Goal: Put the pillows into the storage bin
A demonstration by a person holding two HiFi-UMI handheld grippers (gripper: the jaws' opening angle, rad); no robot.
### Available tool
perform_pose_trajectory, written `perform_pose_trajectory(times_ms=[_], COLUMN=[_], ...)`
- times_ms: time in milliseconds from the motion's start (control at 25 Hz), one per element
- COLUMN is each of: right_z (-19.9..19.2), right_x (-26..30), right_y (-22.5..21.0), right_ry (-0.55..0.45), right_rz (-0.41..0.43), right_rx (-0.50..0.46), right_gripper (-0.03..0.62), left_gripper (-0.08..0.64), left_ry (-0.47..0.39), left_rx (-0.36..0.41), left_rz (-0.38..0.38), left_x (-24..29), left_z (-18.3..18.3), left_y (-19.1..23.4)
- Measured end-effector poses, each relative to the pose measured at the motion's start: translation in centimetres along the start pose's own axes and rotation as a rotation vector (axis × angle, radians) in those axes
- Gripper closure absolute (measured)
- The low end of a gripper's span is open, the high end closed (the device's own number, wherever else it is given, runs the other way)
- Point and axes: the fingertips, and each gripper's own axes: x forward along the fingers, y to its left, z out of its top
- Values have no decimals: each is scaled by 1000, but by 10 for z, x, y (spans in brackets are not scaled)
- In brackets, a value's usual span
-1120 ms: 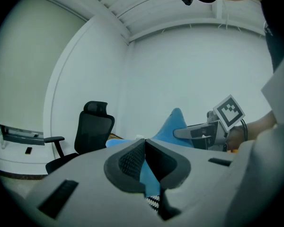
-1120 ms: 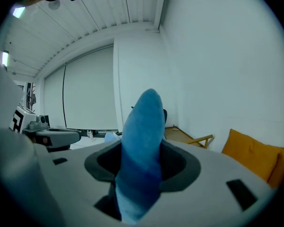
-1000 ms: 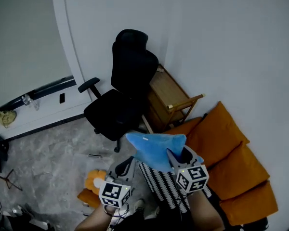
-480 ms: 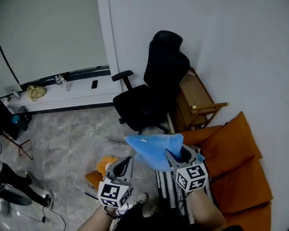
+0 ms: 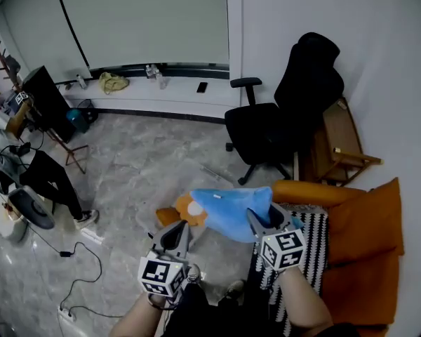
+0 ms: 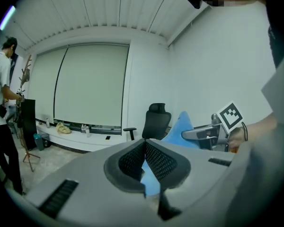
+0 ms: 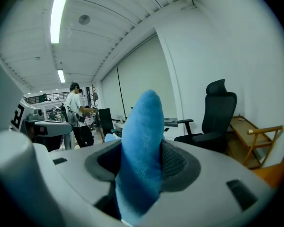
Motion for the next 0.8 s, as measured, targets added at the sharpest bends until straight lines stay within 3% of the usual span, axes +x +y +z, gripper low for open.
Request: perform_pose_trajectory(times_ms=[120,360,520,800], right_z=[-9,-30,-40,-53], right_x=[19,59,89,141], right_y=[34,103,143,219], right_ry=[13,70,106,141], right_rz=[66,136,131,83], right_rx=[-2,-27,-37,0], right_gripper=[370,370,370,370], left_gripper=[554,554,554,554], left_ry=[3,1,11,16], left_rx=[-13,-55,-73,-50], left_rz=[56,91,98,38], left_x=[-22,-57,-76,-111], left_z=[-9,-32,-50,-57], left_y=[21,67,113,199])
